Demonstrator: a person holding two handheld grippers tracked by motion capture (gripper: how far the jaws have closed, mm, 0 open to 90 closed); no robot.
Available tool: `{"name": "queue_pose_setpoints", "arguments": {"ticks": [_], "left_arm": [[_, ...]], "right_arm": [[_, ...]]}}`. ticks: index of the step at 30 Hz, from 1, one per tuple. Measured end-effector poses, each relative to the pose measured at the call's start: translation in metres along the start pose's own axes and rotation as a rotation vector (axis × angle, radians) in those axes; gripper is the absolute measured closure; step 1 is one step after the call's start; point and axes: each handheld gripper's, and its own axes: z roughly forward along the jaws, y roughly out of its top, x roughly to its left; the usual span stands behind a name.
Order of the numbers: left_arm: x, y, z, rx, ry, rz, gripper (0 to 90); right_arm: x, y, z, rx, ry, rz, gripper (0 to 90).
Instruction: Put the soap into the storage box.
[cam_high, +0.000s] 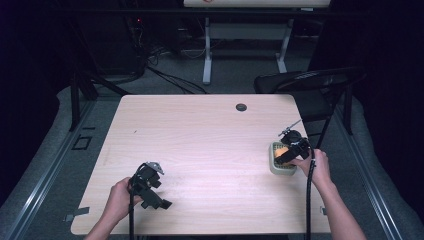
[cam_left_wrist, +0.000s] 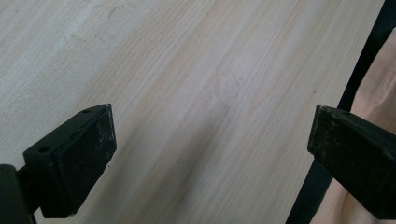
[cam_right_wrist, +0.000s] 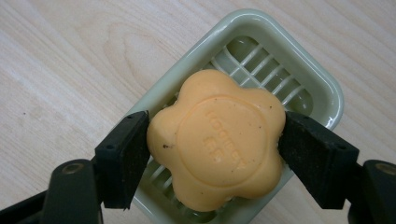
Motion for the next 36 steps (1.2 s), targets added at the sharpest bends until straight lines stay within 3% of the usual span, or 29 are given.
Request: {"name": "queue_pose_setpoints", "arguments": {"ticks": [2, 10, 12, 13, 14, 15, 20, 31, 36], "left_arm": [[0.0, 0.0, 0.0, 0.001, 0.0, -0.001, 1.4], [0.0, 0.0, 0.0, 0.002, -0.004, -0.003, 1.4], [0.0, 0.0, 0.0, 0.004, -0.003, -0.001, 1.3], [0.0, 0.0, 0.0, 0.003, -0.002, 0.0, 1.4], [0.0, 0.0, 0.0, 0.003, -0.001, 0.0, 1.4], [0.0, 0.0, 0.0, 0.003, -0.002, -0.001, 1.3], [0.0, 0.0, 0.0, 0.002, -0.002, 0.002, 1.4], [0.0, 0.0, -0.001, -0.002, -0.001, -0.002, 1.4], [0.0, -0.001, -0.002, -0.008, 0.0, -0.001, 1.4]], "right_arm": [[-0.001, -0.002, 0.001, -0.02, 0.005, 0.006, 25.5], [-0.003, -0.002, 0.0, -0.01, 0.009, -0.016, 25.5], [-0.005, -0.003, -0.001, -0.007, 0.023, -0.013, 20.6], [-0.004, -0.005, 0.001, -0.048, 0.047, 0.016, 17.7], [-0.004, -0.005, 0.001, -0.048, 0.047, 0.016, 17.7], [-0.005, -0.005, -0.003, -0.02, 0.038, -0.003, 16.7], [-0.004, -0.005, -0.007, -0.029, 0.052, -0.002, 14.4], [0.008, -0.007, -0.031, -0.064, 0.057, 0.004, 8.4], [0.021, -0.012, -0.048, -0.096, 0.03, -0.018, 8.0]]}}
